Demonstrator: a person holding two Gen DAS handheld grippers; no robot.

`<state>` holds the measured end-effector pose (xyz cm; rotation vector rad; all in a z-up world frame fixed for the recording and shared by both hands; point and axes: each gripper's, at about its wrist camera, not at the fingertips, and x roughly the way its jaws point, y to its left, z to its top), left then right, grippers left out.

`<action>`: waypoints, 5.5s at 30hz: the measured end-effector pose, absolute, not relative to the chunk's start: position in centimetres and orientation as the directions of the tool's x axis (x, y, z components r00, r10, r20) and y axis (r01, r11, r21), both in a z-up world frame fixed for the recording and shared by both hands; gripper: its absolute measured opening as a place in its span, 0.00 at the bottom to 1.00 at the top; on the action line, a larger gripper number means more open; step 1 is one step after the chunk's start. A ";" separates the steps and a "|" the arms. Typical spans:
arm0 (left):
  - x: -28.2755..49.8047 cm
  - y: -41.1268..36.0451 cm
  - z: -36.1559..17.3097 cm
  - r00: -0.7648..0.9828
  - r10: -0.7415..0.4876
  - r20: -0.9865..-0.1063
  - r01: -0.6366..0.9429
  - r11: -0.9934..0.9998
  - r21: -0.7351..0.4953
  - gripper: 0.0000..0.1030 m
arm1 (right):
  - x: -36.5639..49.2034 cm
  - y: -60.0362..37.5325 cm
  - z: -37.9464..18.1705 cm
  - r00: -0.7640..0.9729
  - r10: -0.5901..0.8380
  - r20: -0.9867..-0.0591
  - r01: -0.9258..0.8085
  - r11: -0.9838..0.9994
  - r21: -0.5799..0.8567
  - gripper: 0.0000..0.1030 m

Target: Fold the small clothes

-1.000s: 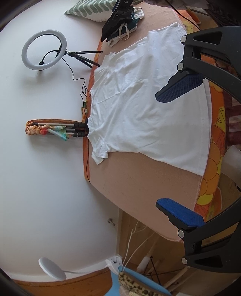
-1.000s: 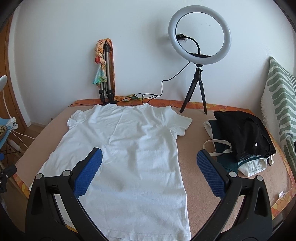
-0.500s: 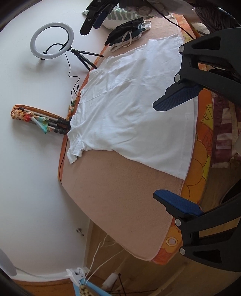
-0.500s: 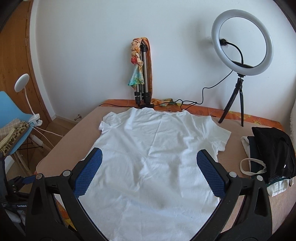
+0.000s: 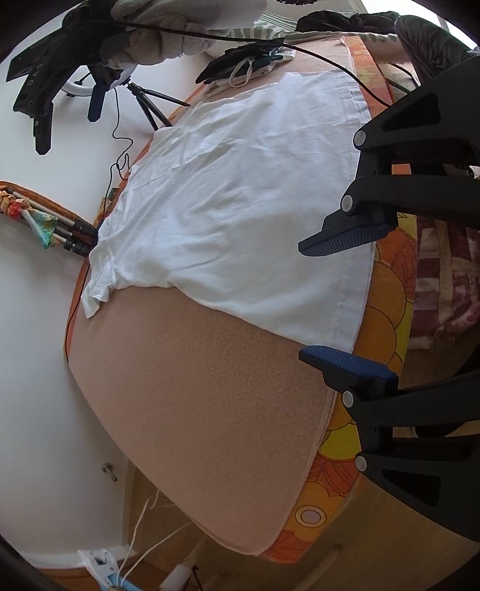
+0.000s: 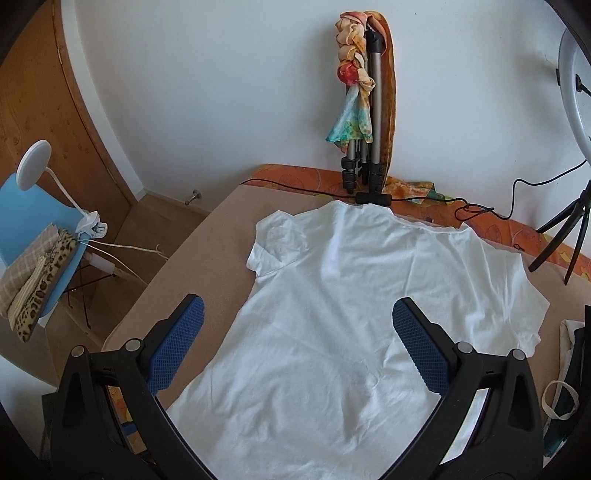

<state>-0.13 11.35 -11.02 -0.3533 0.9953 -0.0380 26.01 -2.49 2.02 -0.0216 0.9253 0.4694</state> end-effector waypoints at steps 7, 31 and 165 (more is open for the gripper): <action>0.1 11.5 -11.5 0.537 -0.194 -0.821 -0.126 0.944 -0.305 0.38 | 32.2 3.0 -1.0 0.437 0.371 -0.820 -0.366 0.906 0.215 1.00; 1.2 12.7 -12.6 0.527 -0.246 -0.813 -0.114 0.928 -0.355 0.13 | 41.9 15.6 -13.5 0.313 0.229 -0.922 -0.381 0.919 0.099 0.69; -1.3 -25.6 -10.5 0.370 -0.528 -0.764 0.767 0.638 -0.069 0.41 | 13.7 -45.8 3.7 0.728 0.275 -0.628 0.049 0.893 0.448 0.78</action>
